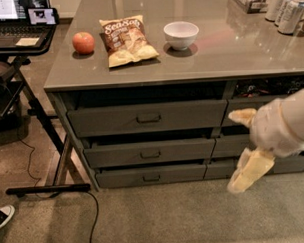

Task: Open middle drawer

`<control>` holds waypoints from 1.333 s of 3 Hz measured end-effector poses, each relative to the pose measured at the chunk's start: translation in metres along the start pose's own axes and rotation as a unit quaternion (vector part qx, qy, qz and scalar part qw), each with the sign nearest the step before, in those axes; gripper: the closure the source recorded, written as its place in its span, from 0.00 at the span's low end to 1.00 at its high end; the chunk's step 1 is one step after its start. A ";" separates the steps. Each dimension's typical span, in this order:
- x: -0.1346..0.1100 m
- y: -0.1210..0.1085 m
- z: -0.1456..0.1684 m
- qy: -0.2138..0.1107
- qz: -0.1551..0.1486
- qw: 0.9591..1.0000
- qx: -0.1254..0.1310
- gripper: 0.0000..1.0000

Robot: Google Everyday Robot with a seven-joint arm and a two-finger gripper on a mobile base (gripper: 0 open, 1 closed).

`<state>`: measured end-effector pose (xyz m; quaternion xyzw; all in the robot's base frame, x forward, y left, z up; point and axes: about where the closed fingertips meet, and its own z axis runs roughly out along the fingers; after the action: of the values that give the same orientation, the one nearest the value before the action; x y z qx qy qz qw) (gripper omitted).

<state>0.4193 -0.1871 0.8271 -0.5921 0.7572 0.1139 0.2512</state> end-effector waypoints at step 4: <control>0.017 -0.004 0.086 -0.104 0.003 0.994 0.015 0.00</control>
Offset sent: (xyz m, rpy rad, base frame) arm -0.0056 0.0191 -0.0637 0.1754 -0.0117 0.0040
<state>0.4415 -0.1624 0.7457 -0.5707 0.7303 0.1641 0.3376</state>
